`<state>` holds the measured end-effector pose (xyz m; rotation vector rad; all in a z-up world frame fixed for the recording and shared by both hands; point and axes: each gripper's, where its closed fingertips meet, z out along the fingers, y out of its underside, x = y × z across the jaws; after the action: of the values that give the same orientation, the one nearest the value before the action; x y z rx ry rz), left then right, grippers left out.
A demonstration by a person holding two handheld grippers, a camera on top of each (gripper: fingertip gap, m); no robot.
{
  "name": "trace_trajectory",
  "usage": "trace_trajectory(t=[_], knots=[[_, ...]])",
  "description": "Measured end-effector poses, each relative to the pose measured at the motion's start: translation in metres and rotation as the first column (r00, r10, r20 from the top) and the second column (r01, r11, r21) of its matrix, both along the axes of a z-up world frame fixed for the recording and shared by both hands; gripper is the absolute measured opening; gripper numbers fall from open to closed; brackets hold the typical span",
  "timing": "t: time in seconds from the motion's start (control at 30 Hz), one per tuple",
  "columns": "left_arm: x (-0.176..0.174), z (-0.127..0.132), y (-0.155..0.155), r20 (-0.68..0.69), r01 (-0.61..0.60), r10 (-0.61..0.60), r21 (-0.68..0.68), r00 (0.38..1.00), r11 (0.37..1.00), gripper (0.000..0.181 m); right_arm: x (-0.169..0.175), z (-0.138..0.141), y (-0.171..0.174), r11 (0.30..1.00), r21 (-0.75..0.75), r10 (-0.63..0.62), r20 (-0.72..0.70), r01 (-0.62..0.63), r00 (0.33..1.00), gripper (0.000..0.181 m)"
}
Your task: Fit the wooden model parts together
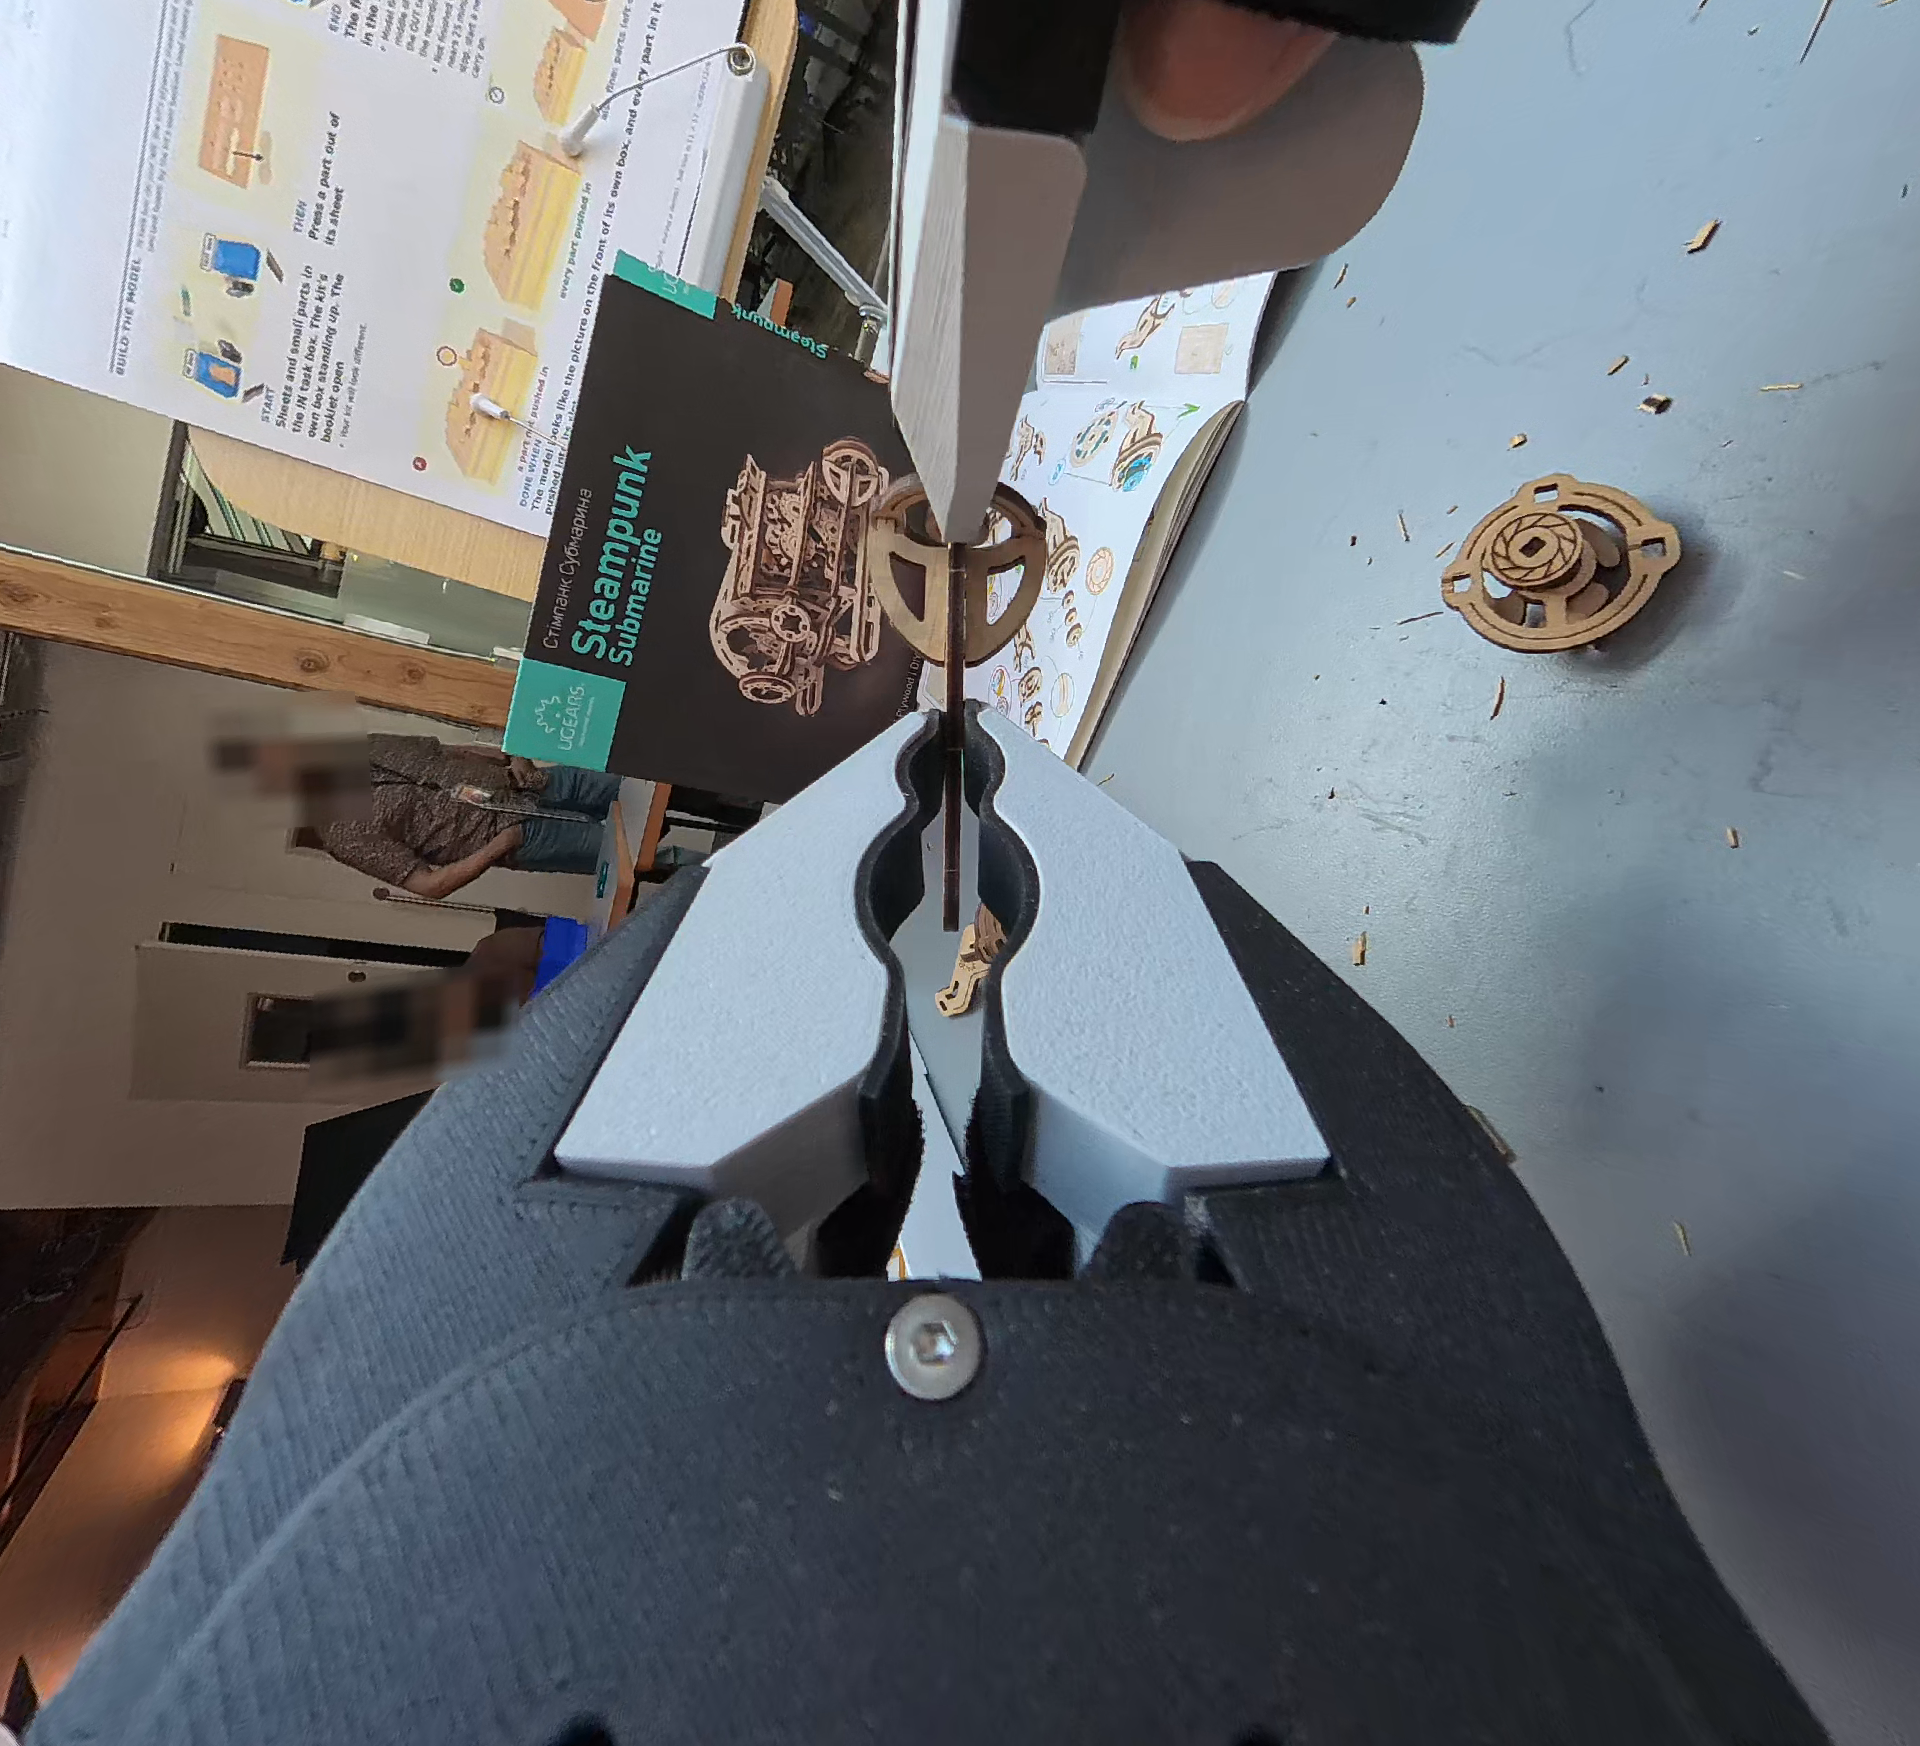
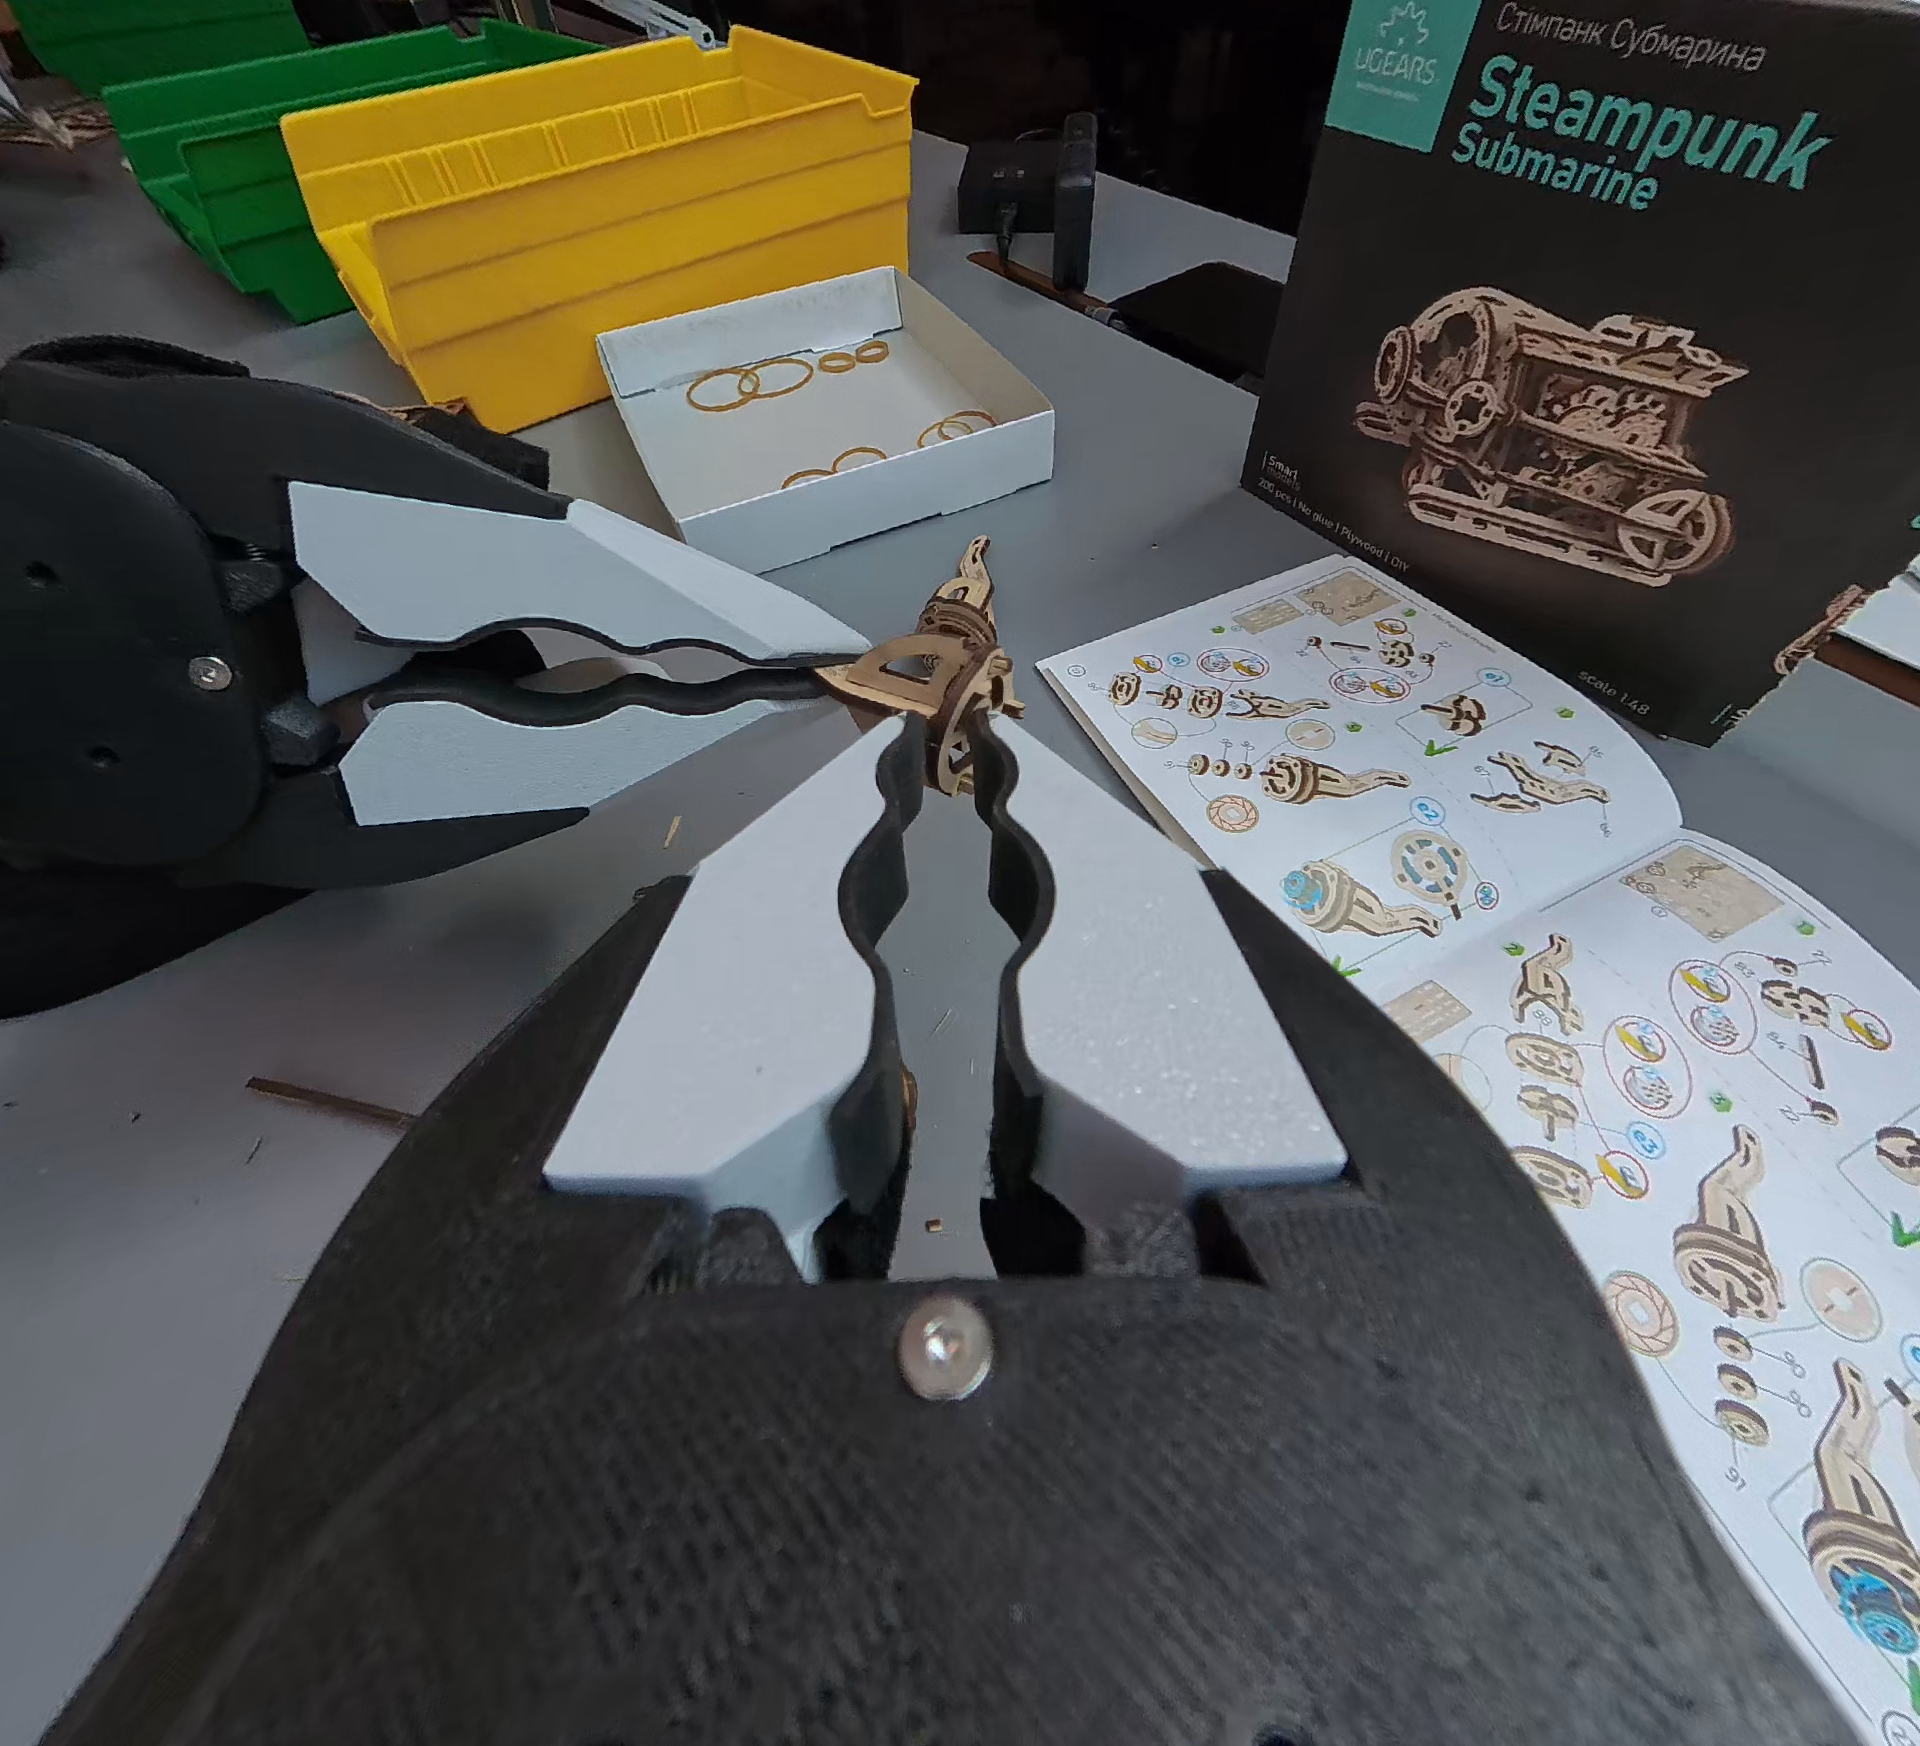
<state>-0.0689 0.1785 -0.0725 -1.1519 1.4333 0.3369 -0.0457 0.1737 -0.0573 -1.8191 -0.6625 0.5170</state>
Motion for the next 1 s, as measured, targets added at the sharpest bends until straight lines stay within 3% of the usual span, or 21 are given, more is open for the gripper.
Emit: trace_trajectory(t=[0.17, 0.23, 0.33, 0.43, 0.47, 0.53, 0.6, 0.67, 0.87, 0.93, 1.0], knots=[[0.002, 0.002, -0.002, 0.023, 0.011, -0.011, -0.004, 1.000, 1.000, 0.001, 0.001, 0.004, 0.001, 0.998, 0.055, -0.010, 0.042, 0.007, 0.999, 0.004], [0.005, 0.003, -0.005, 0.056, 0.025, -0.023, -0.042, 0.998, 0.999, 0.016, 0.004, 0.007, 0.001, 0.997, 0.078, -0.012, 0.050, 0.008, 0.999, 0.002], [0.010, 0.005, -0.018, 0.152, 0.114, -0.084, -0.198, 0.985, 0.974, 0.029, 0.008, 0.008, -0.002, 0.995, 0.101, 0.014, 0.087, -0.023, 0.996, 0.003], [0.008, 0.012, -0.024, 0.295, 0.235, -0.119, -0.398, 0.948, 0.887, 0.030, 0.010, 0.011, -0.010, 0.985, 0.147, 0.071, 0.106, -0.087, 0.992, 0.003], [0.008, 0.014, -0.029, 0.364, 0.305, -0.127, -0.489, 0.923, 0.817, 0.032, 0.007, 0.015, -0.017, 0.973, 0.182, 0.126, 0.111, -0.145, 0.986, 0.002], [0.009, 0.024, -0.043, 0.519, 0.476, -0.113, -0.649, 0.848, 0.593, 0.035, 0.003, 0.025, -0.031, 0.931, 0.274, 0.205, 0.155, -0.242, 0.966, 0.003], [0.008, 0.037, -0.053, 0.647, 0.625, -0.064, -0.700, 0.760, 0.346, 0.042, -0.001, 0.033, -0.046, 0.864, 0.373, 0.269, 0.223, -0.337, 0.937, 0.003], [0.004, 0.042, -0.058, 0.713, 0.708, -0.035, -0.686, 0.700, 0.167, 0.040, -0.001, 0.040, -0.053, 0.814, 0.450, 0.267, 0.270, -0.366, 0.925, 0.003], [0.003, 0.041, -0.082, 0.769, 0.755, -0.006, -0.628, 0.639, -0.188, 0.028, -0.005, 0.058, -0.072, 0.745, 0.528, 0.346, 0.216, -0.407, 0.913, 0.003], [0.003, 0.043, -0.088, 0.786, 0.760, -0.002, -0.600, 0.619, -0.250, 0.015, -0.004, 0.060, -0.073, 0.732, 0.545, 0.342, 0.226, -0.409, 0.912, 0.003], [0.004, 0.043, -0.093, 0.788, 0.757, -0.026, -0.600, 0.616, -0.258, 0.009, -0.004, 0.059, -0.074, 0.725, 0.545, 0.348, 0.236, -0.420, 0.907, 0.002]])
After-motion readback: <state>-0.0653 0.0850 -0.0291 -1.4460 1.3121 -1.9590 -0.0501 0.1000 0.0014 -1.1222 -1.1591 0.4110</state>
